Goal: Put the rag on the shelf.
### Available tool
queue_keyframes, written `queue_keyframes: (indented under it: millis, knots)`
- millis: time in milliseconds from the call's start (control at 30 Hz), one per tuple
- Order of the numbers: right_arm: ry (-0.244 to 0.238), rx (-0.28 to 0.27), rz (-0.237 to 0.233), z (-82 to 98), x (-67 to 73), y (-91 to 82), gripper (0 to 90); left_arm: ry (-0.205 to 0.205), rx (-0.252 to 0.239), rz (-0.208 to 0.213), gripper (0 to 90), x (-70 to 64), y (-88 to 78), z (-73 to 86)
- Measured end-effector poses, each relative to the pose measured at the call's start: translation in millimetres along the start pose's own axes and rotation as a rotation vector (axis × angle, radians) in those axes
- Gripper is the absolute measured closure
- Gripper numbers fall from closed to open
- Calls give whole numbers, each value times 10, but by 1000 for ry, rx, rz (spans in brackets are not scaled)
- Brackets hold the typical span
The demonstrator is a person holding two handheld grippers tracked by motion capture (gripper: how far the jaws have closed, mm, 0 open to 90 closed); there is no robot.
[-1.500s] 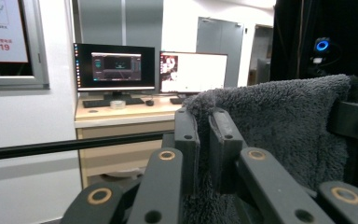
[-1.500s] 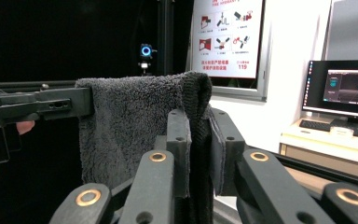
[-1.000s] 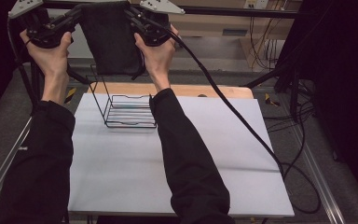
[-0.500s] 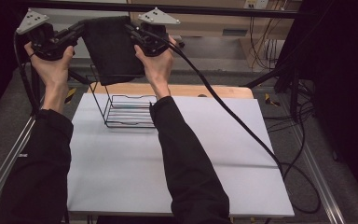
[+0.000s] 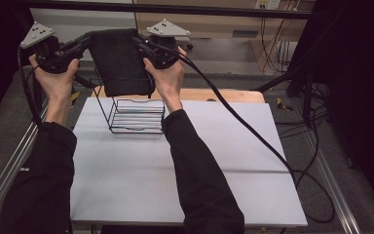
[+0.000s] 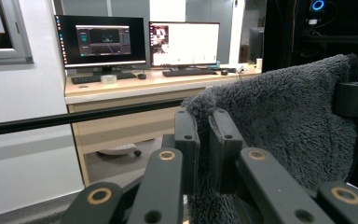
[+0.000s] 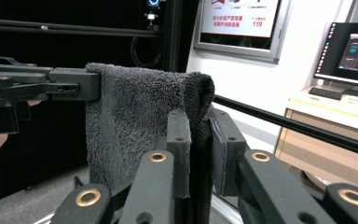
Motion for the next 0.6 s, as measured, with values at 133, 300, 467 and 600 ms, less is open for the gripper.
queue_keyframes:
  millis: [133, 300, 467, 600]
  knots:
    - [-14, 18, 4, 45, 46, -22, 797, 1, -3, 13, 828, -21, -55, 42]
    - [5, 16, -10, 105, 38, -82, 797, 15, -3, 31, 828, -86, -100, 65]
    - [-17, 16, -21, 126, 78, -143, 796, 18, -13, 44, 828, -124, -167, 89]
    - [-32, 12, -24, 146, 123, -177, 796, 27, -9, 46, 828, -143, -220, 118]
Point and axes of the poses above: each handheld gripper's, and its own axes: y roughly forward along the jaws, z roughly out of its underside, x roughly to its left, the point moved 7 cm from there along y, roughly forward along the jaws, and after that the axes turned 4 degrees about z, right-handed, at the moved point
